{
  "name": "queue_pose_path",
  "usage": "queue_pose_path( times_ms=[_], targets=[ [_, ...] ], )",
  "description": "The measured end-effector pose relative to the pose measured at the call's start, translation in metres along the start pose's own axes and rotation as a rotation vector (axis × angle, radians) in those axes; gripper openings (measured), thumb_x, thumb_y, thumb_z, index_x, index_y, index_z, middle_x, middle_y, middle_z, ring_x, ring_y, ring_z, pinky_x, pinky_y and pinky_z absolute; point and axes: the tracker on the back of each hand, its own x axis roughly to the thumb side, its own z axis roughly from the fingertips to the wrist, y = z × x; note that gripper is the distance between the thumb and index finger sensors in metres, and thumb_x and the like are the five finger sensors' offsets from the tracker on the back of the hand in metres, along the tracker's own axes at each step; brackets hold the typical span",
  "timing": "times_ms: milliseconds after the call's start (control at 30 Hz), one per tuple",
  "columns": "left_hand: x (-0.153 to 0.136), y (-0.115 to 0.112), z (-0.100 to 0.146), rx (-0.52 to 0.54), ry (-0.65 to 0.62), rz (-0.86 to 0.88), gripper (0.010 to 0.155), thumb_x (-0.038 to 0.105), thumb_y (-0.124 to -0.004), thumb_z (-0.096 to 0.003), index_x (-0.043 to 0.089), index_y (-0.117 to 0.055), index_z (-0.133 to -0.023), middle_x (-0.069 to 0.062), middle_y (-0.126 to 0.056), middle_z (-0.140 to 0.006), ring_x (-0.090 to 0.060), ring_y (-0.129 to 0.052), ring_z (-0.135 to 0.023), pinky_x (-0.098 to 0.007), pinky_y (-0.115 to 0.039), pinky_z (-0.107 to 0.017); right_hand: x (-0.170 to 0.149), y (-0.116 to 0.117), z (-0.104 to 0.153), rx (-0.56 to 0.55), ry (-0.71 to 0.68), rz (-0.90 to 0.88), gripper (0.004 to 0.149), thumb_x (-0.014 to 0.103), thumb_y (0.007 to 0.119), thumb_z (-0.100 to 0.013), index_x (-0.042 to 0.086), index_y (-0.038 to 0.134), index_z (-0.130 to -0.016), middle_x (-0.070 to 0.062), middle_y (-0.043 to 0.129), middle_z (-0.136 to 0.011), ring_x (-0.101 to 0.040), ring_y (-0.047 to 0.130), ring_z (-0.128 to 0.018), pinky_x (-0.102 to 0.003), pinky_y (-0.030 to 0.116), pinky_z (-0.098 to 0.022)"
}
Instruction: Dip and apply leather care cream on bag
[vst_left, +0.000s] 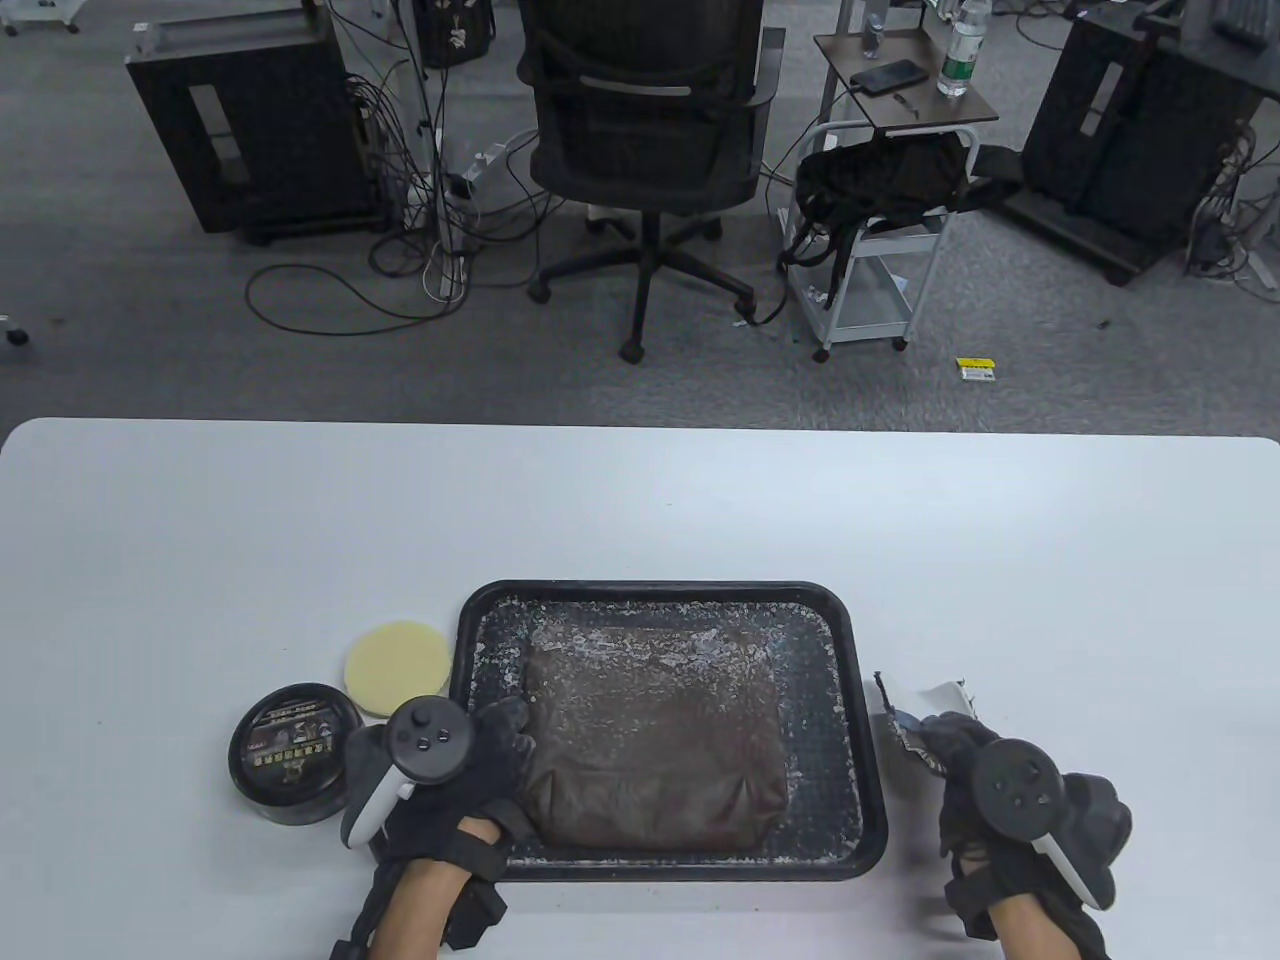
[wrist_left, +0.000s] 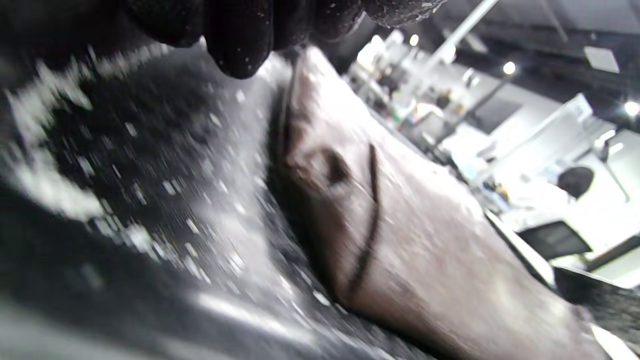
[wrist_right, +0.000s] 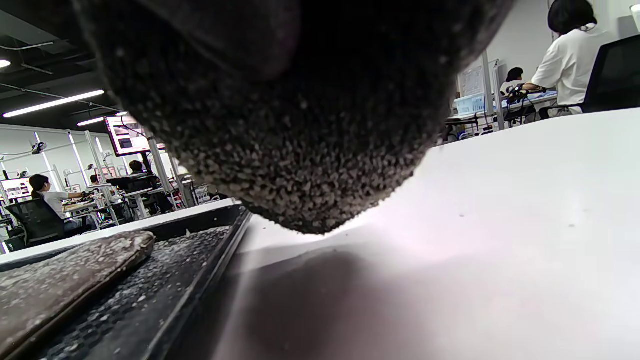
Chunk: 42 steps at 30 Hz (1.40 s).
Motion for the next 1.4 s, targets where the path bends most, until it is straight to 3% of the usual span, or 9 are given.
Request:
queue_pose_path(
  times_ms=[100, 200, 600, 800, 933, 1067, 1400],
  targets=[
    [0.006, 0.003, 0.004, 0.041, -0.002, -0.197, 0.056, 0.045, -0.060, -0.0598, 0.023, -0.050, -0.110, -0.008, -0.052, -0.116, -0.032, -0.071, -0.099, -0.050, -0.066, -0.070, -0.002, 0.001, 0.002, -0.023, 0.012, 0.001, 0.048, 0.018, 0.076, -0.037, 0.028, 0.091, -0.081, -0.004, 0.093, -0.088, -0.031, 0.094, -0.079, -0.054, 0.072, -0.062],
    [0.010, -0.002, 0.004, -0.005, 0.002, -0.317, 0.056, 0.046, -0.061, -0.0597, 0.025, -0.048, -0.110, -0.006, -0.050, -0.118, -0.031, -0.068, -0.101, -0.051, -0.064, -0.071, -0.004, 0.003, 0.002, -0.033, 0.026, -0.011, 0.048, 0.018, 0.076, -0.037, 0.028, 0.091, -0.081, -0.004, 0.093, -0.088, -0.031, 0.094, -0.079, -0.054, 0.072, -0.062],
    [0.023, -0.024, 0.001, -0.212, 0.081, -0.493, 0.059, 0.049, -0.059, -0.0599, 0.026, -0.043, -0.112, -0.005, -0.043, -0.119, -0.027, -0.060, -0.107, -0.053, -0.053, -0.077, -0.010, -0.002, -0.003, -0.066, 0.048, -0.057, 0.047, 0.019, 0.076, -0.037, 0.029, 0.090, -0.082, -0.004, 0.092, -0.089, -0.031, 0.094, -0.080, -0.054, 0.072, -0.063],
    [0.025, -0.028, 0.000, -0.243, 0.094, -0.518, 0.061, 0.050, -0.059, -0.0596, 0.026, -0.040, -0.112, -0.005, -0.039, -0.120, -0.027, -0.055, -0.109, -0.054, -0.049, -0.078, -0.008, -0.004, -0.006, -0.124, 0.068, -0.178, 0.047, 0.020, 0.076, -0.038, 0.030, 0.089, -0.083, -0.002, 0.092, -0.090, -0.030, 0.094, -0.081, -0.054, 0.072, -0.063],
    [0.024, -0.028, 0.000, -0.285, 0.107, -0.465, 0.064, 0.052, -0.059, -0.0594, 0.025, -0.038, -0.113, -0.006, -0.037, -0.120, -0.029, -0.052, -0.109, -0.055, -0.045, -0.079, 0.014, -0.010, -0.007, -0.159, 0.031, -0.369, 0.048, 0.020, 0.076, -0.039, 0.030, 0.088, -0.084, -0.002, 0.091, -0.091, -0.030, 0.094, -0.082, -0.054, 0.072, -0.064],
    [0.022, -0.029, 0.001, -0.304, 0.108, -0.452, 0.065, 0.053, -0.059, -0.0593, 0.024, -0.036, -0.113, -0.006, -0.035, -0.120, -0.029, -0.050, -0.110, -0.056, -0.041, -0.079, 0.041, -0.009, -0.008, -0.170, -0.028, -0.321, 0.048, 0.021, 0.075, -0.040, 0.032, 0.087, -0.084, -0.001, 0.091, -0.091, -0.028, 0.094, -0.082, -0.053, 0.073, -0.064],
    [0.018, -0.029, 0.003, -0.383, 0.110, -0.417, 0.064, 0.050, -0.059, -0.0596, 0.025, -0.034, -0.113, -0.004, -0.029, -0.121, -0.029, -0.041, -0.112, -0.055, -0.033, -0.081, 0.110, 0.015, -0.022, -0.071, -0.135, -0.258, 0.047, 0.023, 0.075, -0.041, 0.033, 0.087, -0.085, 0.001, 0.090, -0.093, -0.027, 0.093, -0.084, -0.053, 0.072, -0.065]
  ],
)
